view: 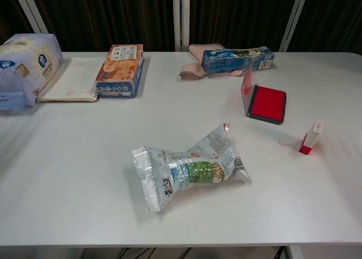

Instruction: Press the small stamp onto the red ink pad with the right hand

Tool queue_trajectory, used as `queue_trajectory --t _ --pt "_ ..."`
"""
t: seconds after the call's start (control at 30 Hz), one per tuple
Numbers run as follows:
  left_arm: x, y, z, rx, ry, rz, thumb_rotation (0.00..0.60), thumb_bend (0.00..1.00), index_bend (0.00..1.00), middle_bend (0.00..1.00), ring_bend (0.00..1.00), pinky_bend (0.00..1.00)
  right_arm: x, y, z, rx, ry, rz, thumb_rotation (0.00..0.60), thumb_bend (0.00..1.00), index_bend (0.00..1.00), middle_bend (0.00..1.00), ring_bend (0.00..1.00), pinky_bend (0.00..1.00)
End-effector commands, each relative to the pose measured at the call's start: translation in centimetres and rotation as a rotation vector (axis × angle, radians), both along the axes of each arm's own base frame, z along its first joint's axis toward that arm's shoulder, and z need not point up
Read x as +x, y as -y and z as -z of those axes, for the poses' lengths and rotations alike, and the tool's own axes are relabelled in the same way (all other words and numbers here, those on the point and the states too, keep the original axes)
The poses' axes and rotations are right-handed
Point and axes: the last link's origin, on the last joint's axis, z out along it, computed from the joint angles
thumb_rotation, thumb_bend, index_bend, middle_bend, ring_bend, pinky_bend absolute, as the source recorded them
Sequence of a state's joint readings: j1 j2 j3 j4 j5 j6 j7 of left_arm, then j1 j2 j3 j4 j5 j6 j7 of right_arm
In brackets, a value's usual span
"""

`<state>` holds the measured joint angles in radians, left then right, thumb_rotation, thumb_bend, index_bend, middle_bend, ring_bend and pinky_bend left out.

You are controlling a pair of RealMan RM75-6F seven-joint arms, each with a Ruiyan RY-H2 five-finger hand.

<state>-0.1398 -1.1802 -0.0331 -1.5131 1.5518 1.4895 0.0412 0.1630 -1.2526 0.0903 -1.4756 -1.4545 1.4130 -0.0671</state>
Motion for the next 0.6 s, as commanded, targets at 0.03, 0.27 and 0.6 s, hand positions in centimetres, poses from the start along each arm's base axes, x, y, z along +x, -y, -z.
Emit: queue_trajectory --t 0.03,0.27,0.6 --pt "0.0 0.01 -0.01 0.001 0.001 0.0 0.11 0.0 0.0 0.06 0.08 0.17 0.01 0.01 -0.02 -0.002 -0.001 -0.001 0.6 0.14 0.0 0.0 0.0 0.0" --pt "-0.02 0.09 0.1 0.001 0.006 0.003 0.111 0.0 0.0 0.06 0.08 0.17 0.12 -0.07 -0.05 0.001 -0.007 -0.017 0.6 0.14 0.0 0.0 0.0 0.0" --pt "-0.02 0.14 -0.1 0.004 0.004 0.0 0.112 0.0 0.0 0.06 0.08 0.17 0.54 0.34 -0.11 0.068 -0.056 -0.036 0.6 0.14 0.0 0.04 0.72 0.97"
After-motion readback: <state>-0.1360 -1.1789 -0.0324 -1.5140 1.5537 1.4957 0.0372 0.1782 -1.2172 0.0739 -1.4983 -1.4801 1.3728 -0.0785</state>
